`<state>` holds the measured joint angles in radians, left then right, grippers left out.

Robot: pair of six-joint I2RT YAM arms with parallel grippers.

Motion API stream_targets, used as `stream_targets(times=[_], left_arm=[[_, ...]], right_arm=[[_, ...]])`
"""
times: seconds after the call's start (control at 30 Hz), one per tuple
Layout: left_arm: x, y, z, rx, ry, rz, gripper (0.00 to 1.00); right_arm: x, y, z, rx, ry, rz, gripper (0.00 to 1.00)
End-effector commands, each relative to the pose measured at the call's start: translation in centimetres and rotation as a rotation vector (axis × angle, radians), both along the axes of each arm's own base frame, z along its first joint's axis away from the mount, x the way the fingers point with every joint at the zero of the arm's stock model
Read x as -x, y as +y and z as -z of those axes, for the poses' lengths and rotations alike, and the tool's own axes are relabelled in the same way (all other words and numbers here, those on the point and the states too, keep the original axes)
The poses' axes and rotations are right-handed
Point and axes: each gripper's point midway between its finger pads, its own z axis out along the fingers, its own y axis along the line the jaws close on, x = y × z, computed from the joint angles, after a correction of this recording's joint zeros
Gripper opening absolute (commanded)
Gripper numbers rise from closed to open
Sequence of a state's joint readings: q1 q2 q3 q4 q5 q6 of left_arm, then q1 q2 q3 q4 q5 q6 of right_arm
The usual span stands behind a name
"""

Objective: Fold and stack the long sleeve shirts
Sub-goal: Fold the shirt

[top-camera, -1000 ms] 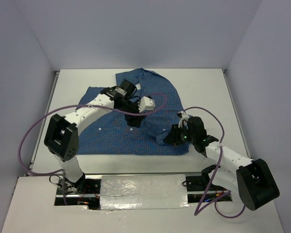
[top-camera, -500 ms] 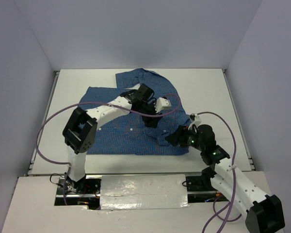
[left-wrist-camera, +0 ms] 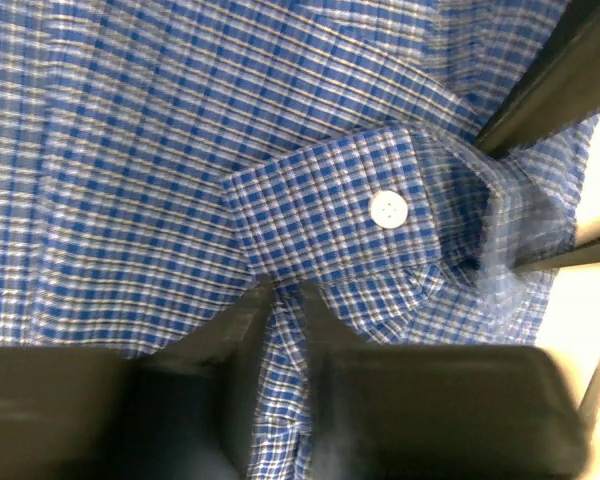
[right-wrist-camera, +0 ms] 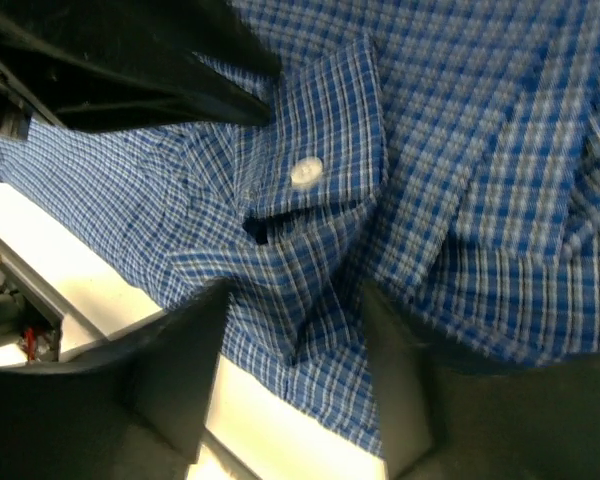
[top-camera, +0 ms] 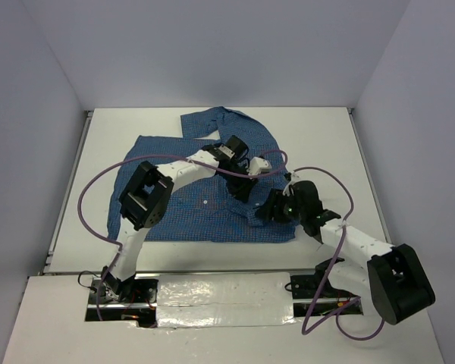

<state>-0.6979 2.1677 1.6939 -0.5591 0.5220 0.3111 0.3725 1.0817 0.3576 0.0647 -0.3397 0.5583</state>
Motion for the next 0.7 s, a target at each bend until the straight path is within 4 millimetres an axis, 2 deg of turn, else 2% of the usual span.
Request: stream_targets(times=[0.0, 0.1, 0.17, 0.27, 0.37, 0.4, 0.47, 0.57, 0.6, 0.67], left_arm=[[1.8, -1.1, -3.2, 0.089, 0.037, 0.077, 0.24], [3.1, -0.9, -4.1, 0.115, 0.070, 0.122, 0.10], [3.8, -0.7, -4.6, 0.129, 0.074, 0.155, 0.06], [4.8, 0.0, -5.3, 0.133, 0.071, 0.193, 0.00], [5.8, 0.8, -6.2, 0.146, 0.043, 0.234, 0.00], [5.9, 1.0, -6.4, 0.148, 0.032, 0.242, 0.00], [6.4, 1.6, -6.8, 0.153, -0.012, 0.273, 0.00], [7.4, 2.1, -6.5, 0.131, -0.077, 0.324, 0.00], [7.7, 2.5, -6.0, 0.107, -0.090, 0.327, 0.00], [8.3, 2.7, -5.5, 0.086, -0.098, 0.344, 0.00]], right_arm=[[-2.6, 1.2, -3.2, -0.035, -0.160, -0.047, 0.49], [-1.8, 1.4, -2.9, -0.024, -0.193, -0.122, 0.29], [-0.7, 1.6, -2.6, -0.009, -0.210, -0.192, 0.20], [0.9, 1.2, -2.1, 0.023, -0.217, -0.257, 0.14], [2.0, 1.3, -2.8, 0.003, -0.229, -0.279, 0.17], [2.5, 1.0, -2.4, 0.016, -0.185, -0.260, 0.18], [2.7, 0.7, -2.9, 0.025, -0.170, -0.245, 0.24], [4.1, 1.1, -3.2, -0.008, -0.096, -0.267, 0.34], [5.2, 1.4, -3.2, -0.030, -0.047, -0.304, 0.35], [5.8, 1.5, -3.5, -0.020, -0.004, -0.328, 0.38]])
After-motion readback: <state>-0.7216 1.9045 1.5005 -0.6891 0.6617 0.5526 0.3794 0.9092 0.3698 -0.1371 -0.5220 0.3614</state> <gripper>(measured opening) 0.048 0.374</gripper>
